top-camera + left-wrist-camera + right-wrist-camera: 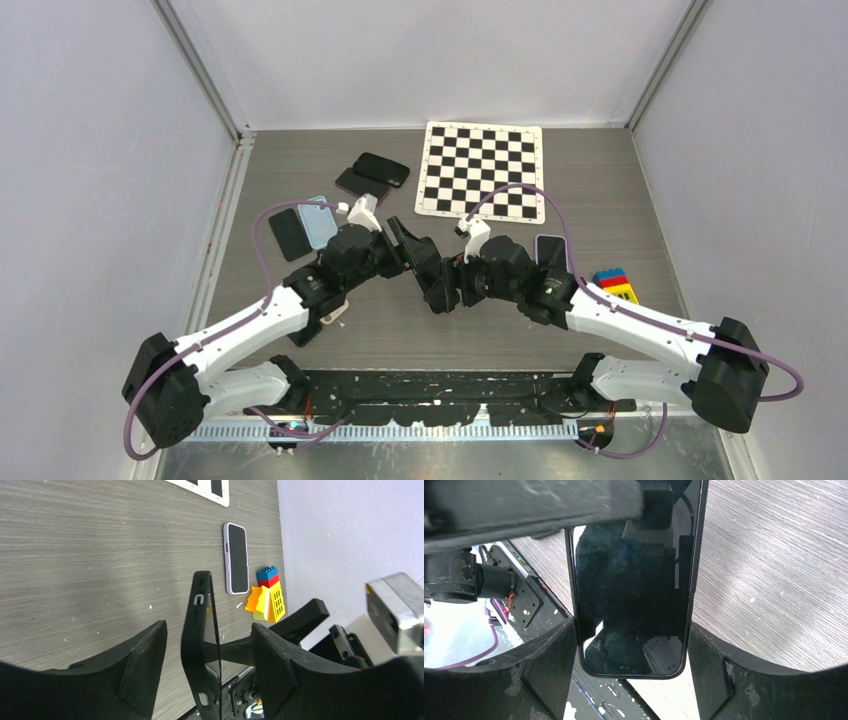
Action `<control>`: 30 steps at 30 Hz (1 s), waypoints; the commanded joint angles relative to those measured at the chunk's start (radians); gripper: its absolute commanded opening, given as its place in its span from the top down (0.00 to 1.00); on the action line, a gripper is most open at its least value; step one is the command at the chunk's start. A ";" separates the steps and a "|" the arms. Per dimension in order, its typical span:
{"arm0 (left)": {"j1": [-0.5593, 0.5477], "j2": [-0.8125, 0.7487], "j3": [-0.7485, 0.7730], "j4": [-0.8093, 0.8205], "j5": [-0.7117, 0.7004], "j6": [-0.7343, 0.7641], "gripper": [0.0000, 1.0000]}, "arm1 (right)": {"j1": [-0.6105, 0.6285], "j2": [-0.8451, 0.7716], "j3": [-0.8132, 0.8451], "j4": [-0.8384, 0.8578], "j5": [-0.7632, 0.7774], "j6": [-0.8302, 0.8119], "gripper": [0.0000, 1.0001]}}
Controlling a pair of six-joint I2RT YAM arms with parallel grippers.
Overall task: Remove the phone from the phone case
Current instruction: Pick up the phone at the center of the board.
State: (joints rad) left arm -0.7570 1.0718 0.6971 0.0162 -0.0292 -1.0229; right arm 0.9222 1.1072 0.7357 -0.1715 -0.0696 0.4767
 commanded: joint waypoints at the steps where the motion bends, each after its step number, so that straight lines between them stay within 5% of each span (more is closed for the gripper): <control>1: 0.005 0.030 0.019 0.056 0.025 -0.041 0.39 | 0.012 -0.011 0.076 0.136 -0.039 -0.020 0.68; 13: 0.005 0.070 0.072 -0.013 0.089 -0.031 0.67 | 0.020 0.020 0.090 0.149 -0.012 -0.033 0.68; 18: 0.005 0.036 0.069 -0.013 0.073 -0.017 0.96 | 0.019 0.036 0.099 0.144 0.001 -0.019 0.67; 20: 0.009 0.029 0.074 -0.026 0.075 -0.001 1.00 | 0.020 0.039 0.101 0.143 0.009 -0.004 0.57; 24: 0.037 -0.011 0.095 -0.067 0.089 0.056 1.00 | 0.020 0.001 0.074 0.161 0.059 0.026 0.06; 30: 0.137 -0.094 0.112 -0.065 0.141 0.160 1.00 | 0.019 -0.144 -0.023 0.233 0.109 0.027 0.00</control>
State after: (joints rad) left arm -0.6785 1.0531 0.7383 -0.0921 0.0631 -0.9512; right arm 0.9424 1.0714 0.7395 -0.0475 -0.0216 0.4934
